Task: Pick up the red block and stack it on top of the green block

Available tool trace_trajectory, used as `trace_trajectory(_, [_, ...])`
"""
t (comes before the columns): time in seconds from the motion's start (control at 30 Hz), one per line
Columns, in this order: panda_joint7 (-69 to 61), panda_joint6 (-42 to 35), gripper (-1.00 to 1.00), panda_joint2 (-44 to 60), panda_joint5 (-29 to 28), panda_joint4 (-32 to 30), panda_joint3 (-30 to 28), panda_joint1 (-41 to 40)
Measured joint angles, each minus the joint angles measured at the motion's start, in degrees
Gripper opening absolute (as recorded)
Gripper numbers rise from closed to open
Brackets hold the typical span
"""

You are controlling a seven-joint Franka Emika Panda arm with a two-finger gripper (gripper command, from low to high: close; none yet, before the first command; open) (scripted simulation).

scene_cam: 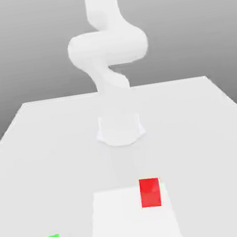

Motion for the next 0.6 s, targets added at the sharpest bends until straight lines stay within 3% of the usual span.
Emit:
trace_trajectory(0.37, [7.2, 14.7, 0.00, 22.2, -1.6, -16.3, 5.3, -1.1])
trace_trajectory(0.6, [9.7, 25.8, 0.00, 38.7, 0.8, -27.0, 7.0, 0.2])
